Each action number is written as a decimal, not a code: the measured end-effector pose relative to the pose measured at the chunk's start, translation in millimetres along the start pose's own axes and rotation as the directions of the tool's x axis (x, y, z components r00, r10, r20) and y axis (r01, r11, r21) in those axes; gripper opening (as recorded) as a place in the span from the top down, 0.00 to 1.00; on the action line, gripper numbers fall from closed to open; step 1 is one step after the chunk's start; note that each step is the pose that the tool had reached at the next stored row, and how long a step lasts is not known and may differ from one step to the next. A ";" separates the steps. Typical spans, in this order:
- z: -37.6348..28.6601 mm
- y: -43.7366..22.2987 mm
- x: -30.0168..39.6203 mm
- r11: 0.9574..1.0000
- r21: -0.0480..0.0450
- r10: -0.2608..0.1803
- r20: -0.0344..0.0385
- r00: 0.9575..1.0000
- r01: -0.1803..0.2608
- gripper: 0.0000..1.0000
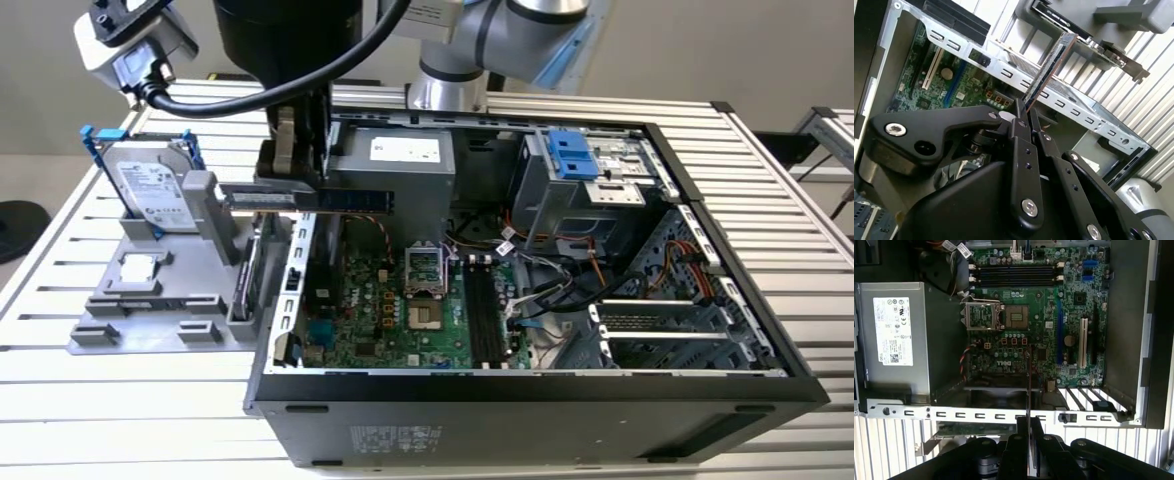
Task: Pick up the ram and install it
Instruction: 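Pick up the ram and move it above insertion slot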
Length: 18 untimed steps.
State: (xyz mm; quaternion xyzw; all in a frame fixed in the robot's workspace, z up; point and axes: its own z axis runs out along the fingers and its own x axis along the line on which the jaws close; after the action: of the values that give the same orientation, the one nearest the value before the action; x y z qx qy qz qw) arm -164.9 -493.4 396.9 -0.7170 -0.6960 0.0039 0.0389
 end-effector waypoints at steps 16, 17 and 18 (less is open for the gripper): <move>-1.1 18.7 0.6 1.000 0.000 0.008 0.000 1.000 -0.008 1.00; -1.2 20.1 0.6 1.000 0.000 0.009 -0.001 1.000 -0.009 1.00; -1.3 21.7 0.7 1.000 0.000 0.010 -0.001 1.000 -0.010 1.00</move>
State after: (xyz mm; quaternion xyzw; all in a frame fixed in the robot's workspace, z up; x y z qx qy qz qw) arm -143.1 -493.4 397.0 -0.7205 -0.6924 0.0038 0.0389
